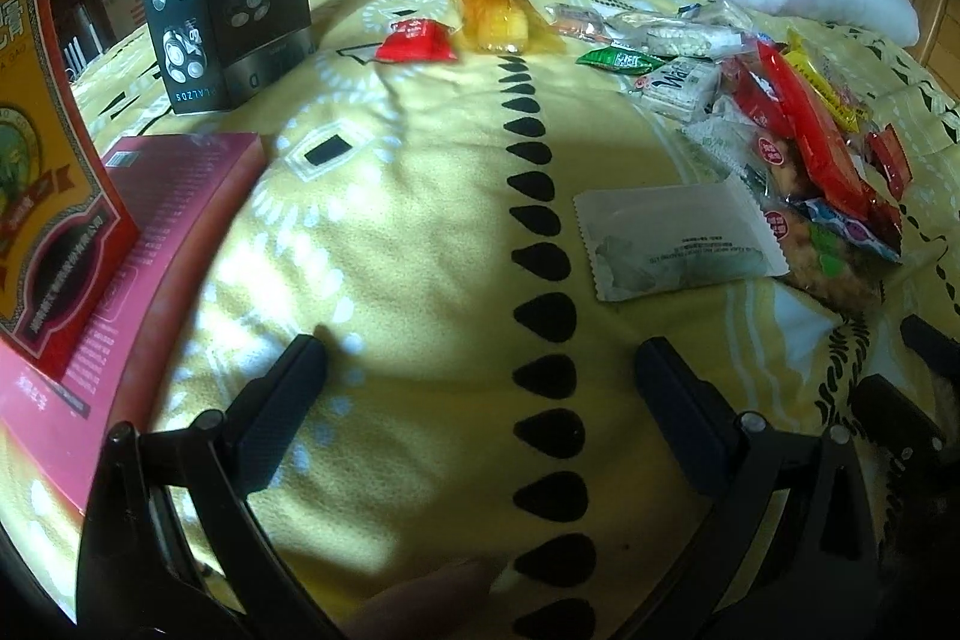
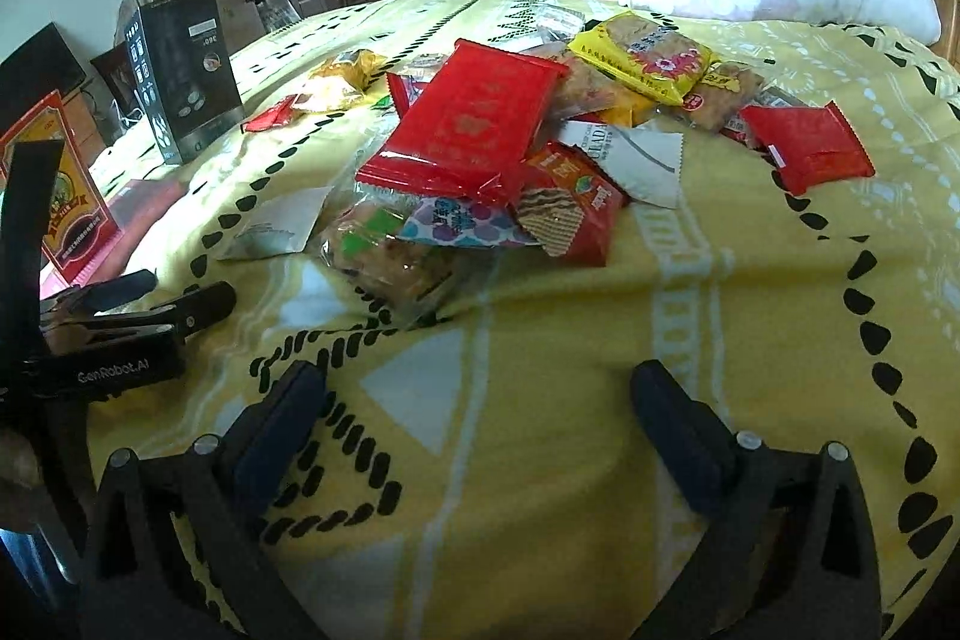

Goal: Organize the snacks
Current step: 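Move both grippers back to the snack pile on the bed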

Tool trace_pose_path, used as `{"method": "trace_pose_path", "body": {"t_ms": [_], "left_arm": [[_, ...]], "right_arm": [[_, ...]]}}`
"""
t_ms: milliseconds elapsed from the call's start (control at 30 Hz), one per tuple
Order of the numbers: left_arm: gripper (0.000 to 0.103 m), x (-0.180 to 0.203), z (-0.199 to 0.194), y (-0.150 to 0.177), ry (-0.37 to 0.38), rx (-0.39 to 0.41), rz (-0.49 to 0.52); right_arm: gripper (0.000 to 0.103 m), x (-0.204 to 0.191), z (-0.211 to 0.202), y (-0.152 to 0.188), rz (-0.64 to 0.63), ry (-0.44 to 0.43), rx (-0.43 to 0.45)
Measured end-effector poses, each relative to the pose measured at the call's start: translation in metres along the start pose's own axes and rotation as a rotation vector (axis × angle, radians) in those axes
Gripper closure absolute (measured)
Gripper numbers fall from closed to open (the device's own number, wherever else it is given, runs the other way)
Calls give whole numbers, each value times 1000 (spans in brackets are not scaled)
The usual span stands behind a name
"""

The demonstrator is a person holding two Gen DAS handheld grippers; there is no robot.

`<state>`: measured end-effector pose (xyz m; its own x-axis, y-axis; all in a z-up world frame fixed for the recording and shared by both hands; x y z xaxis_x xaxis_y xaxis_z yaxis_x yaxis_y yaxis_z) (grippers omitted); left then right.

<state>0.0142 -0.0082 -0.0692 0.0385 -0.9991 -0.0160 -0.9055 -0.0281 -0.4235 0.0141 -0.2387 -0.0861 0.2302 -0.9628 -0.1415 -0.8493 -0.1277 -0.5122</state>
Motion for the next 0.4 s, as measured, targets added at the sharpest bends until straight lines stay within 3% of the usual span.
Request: {"method": "trace_pose_path", "body": {"t_ms": [400], "left_arm": [[0,0,1,-1,2,4,-1]], "right_arm": [[0,0,1,0,-2,4,-3]]}}
Point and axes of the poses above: each gripper's, at about its wrist camera, not at the fingertips, and z roughly the way its jaws point, x to its right, y to its underside, the point moved 8 cm from there along z, roughly the way its jaws point, and after that the axes turned 12 degrees about -x, right-handed, at the moved point
